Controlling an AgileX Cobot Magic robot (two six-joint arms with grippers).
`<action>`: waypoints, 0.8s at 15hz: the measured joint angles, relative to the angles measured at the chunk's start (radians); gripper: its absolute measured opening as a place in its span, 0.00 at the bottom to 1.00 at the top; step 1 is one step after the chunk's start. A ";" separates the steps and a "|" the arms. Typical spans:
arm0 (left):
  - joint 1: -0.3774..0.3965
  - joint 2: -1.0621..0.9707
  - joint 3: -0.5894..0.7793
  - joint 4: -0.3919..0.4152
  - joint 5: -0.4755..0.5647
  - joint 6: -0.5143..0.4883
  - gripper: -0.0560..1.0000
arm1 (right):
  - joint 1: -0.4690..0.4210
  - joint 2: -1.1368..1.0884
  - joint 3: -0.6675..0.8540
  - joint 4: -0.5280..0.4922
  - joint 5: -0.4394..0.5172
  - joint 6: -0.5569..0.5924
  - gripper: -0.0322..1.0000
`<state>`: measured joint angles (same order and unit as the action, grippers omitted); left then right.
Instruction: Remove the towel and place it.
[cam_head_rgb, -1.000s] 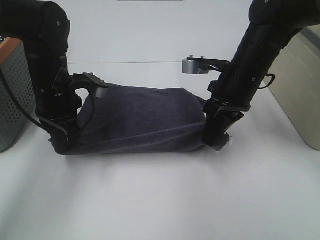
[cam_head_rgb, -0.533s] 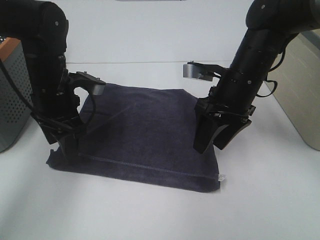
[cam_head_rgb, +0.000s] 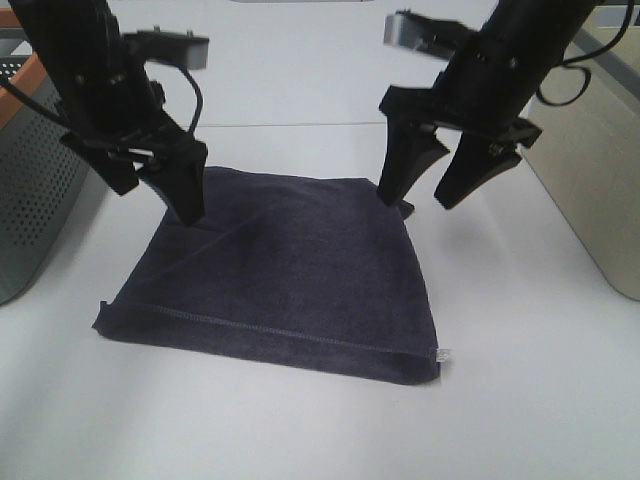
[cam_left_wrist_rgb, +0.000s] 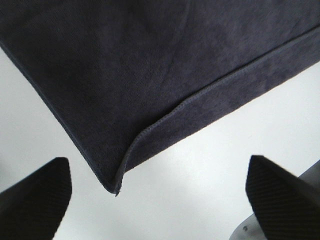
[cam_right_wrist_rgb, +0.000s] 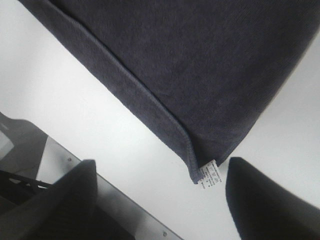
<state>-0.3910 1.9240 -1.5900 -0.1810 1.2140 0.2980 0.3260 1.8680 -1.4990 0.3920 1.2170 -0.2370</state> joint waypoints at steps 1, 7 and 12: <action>0.000 -0.037 -0.027 0.003 0.000 -0.044 0.89 | 0.000 -0.042 -0.024 -0.016 0.000 0.048 0.73; 0.084 -0.244 -0.113 0.151 0.002 -0.254 0.89 | -0.029 -0.266 -0.108 -0.197 0.004 0.361 0.73; 0.426 -0.394 -0.044 0.138 0.002 -0.248 0.89 | -0.298 -0.382 -0.100 -0.240 0.003 0.383 0.72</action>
<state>0.0350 1.5300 -1.6340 -0.0430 1.2160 0.0500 0.0280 1.4860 -1.5990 0.1520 1.2200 0.1460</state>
